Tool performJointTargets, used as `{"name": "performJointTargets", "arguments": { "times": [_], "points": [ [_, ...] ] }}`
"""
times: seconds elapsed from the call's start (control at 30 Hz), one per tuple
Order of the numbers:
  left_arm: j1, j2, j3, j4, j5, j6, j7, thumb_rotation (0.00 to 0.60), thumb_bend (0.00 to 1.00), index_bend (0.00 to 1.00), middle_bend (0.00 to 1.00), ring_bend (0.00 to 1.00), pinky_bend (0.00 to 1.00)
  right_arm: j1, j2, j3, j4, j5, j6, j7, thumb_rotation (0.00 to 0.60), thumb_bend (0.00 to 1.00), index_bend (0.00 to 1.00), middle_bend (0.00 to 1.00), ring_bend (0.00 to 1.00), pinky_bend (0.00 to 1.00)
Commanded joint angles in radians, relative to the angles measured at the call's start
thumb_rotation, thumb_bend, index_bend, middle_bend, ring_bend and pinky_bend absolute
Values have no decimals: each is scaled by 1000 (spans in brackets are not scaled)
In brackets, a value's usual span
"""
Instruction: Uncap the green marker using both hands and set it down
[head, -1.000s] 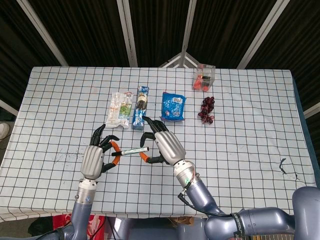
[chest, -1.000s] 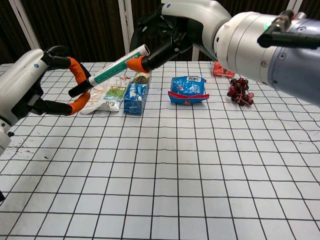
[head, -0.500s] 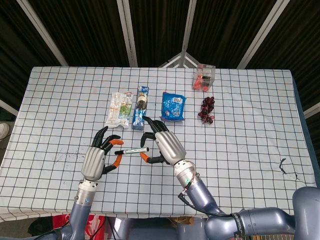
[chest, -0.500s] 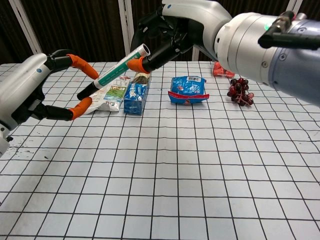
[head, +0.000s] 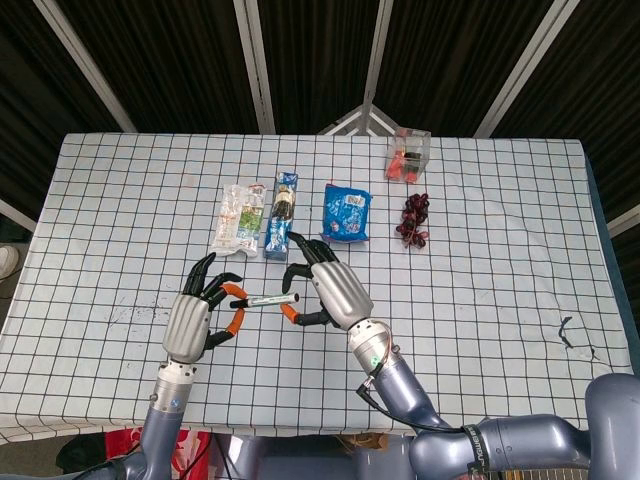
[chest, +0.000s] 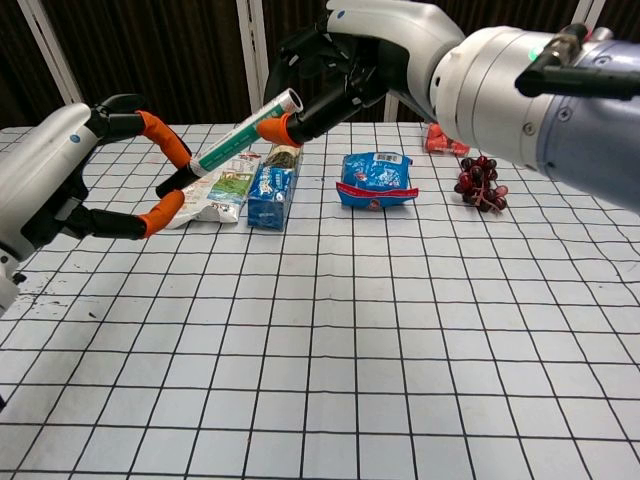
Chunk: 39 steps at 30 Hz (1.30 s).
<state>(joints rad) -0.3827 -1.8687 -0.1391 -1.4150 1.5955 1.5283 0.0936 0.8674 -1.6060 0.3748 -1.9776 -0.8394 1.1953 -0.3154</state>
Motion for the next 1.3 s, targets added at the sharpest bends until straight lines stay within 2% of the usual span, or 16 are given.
{"name": "performJointTargets", "arguments": {
  "times": [0.03, 0.37, 0.73, 1.3],
  "points": [
    [1, -1, -1, 0, -1, 1, -1, 600, 527, 484, 329, 0, 68, 0, 0, 1, 0, 0, 1, 0, 600, 449, 919, 49, 99, 48],
    [0, -8, -8, 7, -13, -3, -6, 600, 538, 513, 340, 0, 68, -4, 5, 1, -8, -5, 2, 3, 600, 450, 919, 49, 99, 48],
    [1, -22, -15, 19, -15, 8, -7, 600, 588, 610, 409, 0, 75, -11, 14, -1, -13, -11, 3, 11, 600, 450, 926, 50, 99, 48],
    [23, -17, -11, 36, -30, 28, -21, 600, 591, 637, 425, 0, 76, -25, 29, 2, -13, -15, 11, 22, 600, 449, 926, 49, 99, 48]
  ]
}}
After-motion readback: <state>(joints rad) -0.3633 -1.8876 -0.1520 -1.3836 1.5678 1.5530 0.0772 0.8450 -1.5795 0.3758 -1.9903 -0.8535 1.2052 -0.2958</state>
